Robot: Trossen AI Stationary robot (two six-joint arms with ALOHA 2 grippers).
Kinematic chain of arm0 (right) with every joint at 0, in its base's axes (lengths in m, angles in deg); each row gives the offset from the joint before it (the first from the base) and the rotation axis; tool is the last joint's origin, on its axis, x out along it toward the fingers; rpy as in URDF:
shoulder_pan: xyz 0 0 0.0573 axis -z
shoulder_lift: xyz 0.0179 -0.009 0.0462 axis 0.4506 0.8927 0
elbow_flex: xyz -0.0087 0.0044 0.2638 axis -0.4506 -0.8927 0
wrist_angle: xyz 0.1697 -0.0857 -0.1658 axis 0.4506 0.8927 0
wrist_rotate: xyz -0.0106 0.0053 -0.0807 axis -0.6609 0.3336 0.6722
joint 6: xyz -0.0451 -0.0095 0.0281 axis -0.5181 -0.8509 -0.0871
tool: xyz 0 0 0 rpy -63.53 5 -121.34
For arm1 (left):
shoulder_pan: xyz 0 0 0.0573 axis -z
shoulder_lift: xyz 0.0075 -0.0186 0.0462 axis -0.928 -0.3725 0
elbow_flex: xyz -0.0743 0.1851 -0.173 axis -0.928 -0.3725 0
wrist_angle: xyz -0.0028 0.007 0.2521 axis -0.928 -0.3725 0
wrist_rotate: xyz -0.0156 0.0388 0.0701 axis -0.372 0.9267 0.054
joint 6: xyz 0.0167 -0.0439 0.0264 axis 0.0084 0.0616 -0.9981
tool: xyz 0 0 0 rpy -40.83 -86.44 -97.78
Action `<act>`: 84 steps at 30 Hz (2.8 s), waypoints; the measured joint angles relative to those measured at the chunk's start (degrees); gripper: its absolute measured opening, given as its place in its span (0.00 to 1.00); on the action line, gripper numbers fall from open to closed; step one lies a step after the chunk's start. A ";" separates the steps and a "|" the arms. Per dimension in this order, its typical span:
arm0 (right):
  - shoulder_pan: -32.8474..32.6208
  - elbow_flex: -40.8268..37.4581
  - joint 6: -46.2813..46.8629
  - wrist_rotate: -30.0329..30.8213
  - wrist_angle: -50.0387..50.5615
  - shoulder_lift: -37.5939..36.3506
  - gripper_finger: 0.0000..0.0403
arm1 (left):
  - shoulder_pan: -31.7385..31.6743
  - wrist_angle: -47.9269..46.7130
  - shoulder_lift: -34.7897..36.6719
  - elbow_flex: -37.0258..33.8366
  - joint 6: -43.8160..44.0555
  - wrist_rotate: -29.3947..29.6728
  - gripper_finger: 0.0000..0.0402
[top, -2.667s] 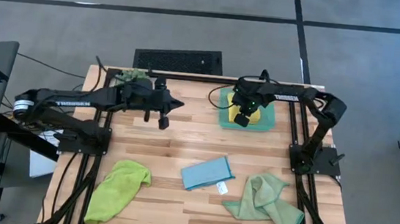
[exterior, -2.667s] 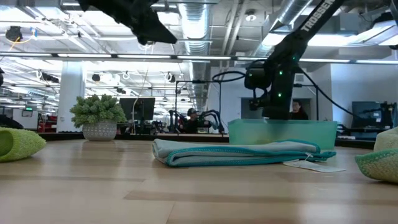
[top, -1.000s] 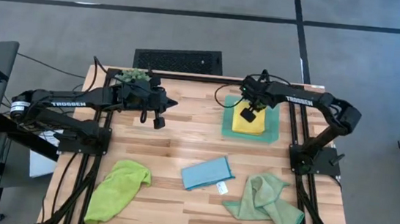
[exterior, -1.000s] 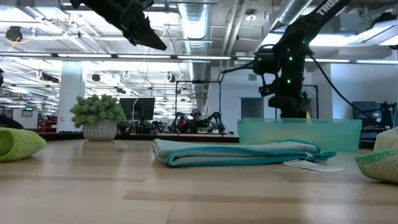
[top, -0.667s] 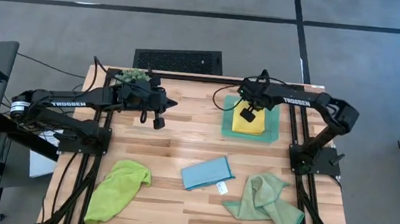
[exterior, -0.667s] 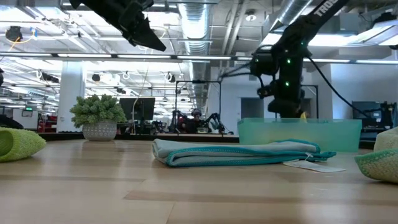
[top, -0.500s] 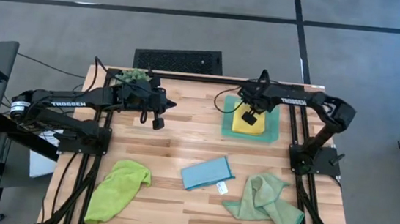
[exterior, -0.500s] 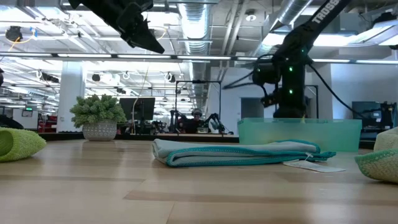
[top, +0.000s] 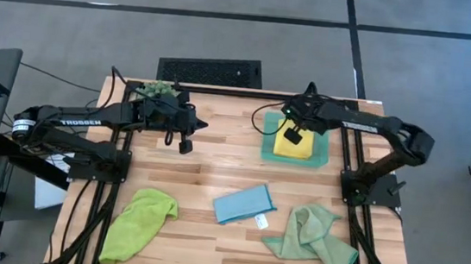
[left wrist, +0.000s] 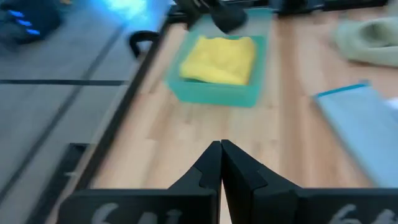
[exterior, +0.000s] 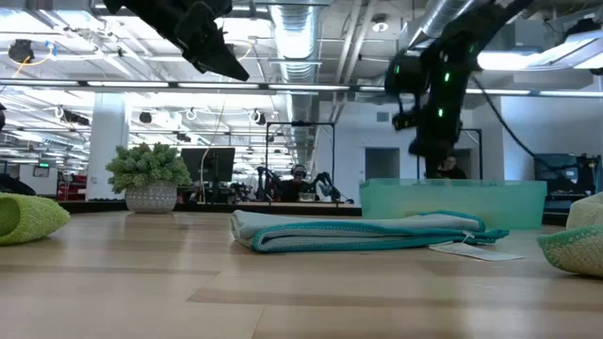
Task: Fold microfiber towels
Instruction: Put the blue microfiber cloth on top of the yellow microfiber cloth in the blue bin and align with other
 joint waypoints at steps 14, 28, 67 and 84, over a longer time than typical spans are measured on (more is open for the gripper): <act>-26.77 -11.14 18.56 -17.10 -12.38 -11.88 0.05 | 10.15 8.22 -11.19 -7.49 10.67 -21.21 0.20; -43.53 -12.45 17.90 -16.72 -35.28 1.08 0.42 | 21.97 24.99 -39.70 -1.77 25.09 -13.80 0.61; -42.35 -12.50 19.73 -22.53 -35.38 12.57 0.06 | 22.23 22.08 -45.38 1.11 25.66 -12.75 0.03; -36.97 -9.81 23.85 -7.88 -0.82 -14.36 0.07 | 16.51 9.69 -47.40 25.47 2.00 0.87 0.00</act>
